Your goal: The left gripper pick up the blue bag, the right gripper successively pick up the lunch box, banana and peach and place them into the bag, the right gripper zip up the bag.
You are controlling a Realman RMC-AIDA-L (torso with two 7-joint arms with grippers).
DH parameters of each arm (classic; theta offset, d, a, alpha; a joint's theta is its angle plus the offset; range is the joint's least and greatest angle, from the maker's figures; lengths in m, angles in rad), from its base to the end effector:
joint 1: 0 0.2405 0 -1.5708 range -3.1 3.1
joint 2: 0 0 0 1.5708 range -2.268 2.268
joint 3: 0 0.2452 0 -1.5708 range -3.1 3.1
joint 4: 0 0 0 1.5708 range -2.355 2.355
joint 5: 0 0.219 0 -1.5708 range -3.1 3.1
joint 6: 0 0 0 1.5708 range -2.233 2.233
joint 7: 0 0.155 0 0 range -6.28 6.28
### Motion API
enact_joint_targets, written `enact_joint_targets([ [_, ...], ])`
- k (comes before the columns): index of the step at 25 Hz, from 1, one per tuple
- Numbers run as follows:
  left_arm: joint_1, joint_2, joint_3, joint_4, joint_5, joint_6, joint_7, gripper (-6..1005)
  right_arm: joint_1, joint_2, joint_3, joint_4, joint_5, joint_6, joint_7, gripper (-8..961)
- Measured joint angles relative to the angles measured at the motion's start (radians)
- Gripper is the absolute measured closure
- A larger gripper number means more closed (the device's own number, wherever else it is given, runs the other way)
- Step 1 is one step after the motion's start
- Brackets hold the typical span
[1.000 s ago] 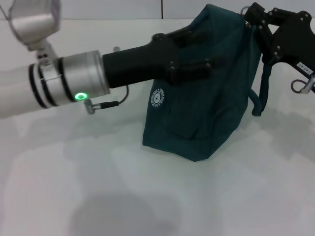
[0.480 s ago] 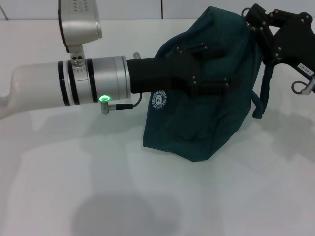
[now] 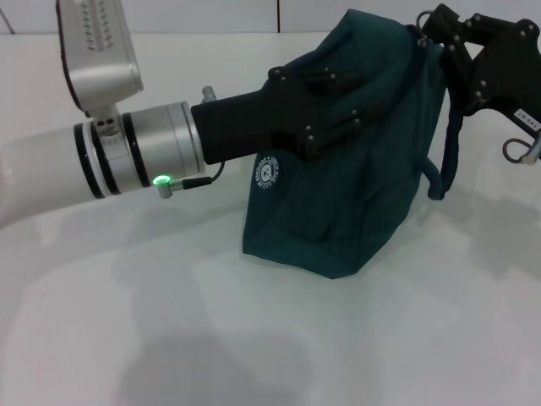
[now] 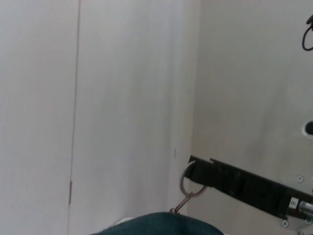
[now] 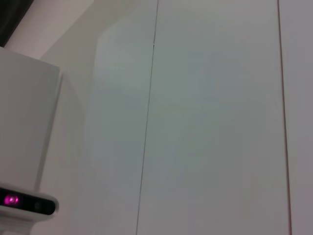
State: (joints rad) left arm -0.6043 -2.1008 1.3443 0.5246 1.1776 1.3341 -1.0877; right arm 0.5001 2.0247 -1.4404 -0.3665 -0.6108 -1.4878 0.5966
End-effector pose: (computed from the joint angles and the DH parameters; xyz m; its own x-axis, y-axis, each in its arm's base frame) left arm -0.1544 0.3552 -0.0631 0.6944 0.0687 0.7163 0.2641 -0.9503 -0.1649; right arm 0.2034 0.3516 0.0025 0.5517 0.2985 -0.7788 -0.3430 -0.7700 -0.5381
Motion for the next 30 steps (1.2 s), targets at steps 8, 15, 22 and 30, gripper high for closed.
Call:
enact_joint_targets([
  [8,0.004,0.002,0.008,-0.013,-0.005,0.000,0.051,670,0.003,0.001,0.000,-0.005,0.000,0.000,0.000,936],
  [15,0.020,0.002,0.014,-0.013,-0.014,0.010,0.133,843,0.005,0.002,-0.004,-0.006,-0.003,-0.003,-0.001,935],
  [22,0.086,0.007,0.010,-0.016,-0.075,0.067,0.252,874,0.007,0.002,-0.062,-0.008,-0.001,-0.063,0.031,935],
  [30,0.160,0.015,-0.056,-0.015,-0.080,0.072,0.304,926,0.034,-0.012,-0.060,-0.002,-0.007,-0.054,0.202,934],
])
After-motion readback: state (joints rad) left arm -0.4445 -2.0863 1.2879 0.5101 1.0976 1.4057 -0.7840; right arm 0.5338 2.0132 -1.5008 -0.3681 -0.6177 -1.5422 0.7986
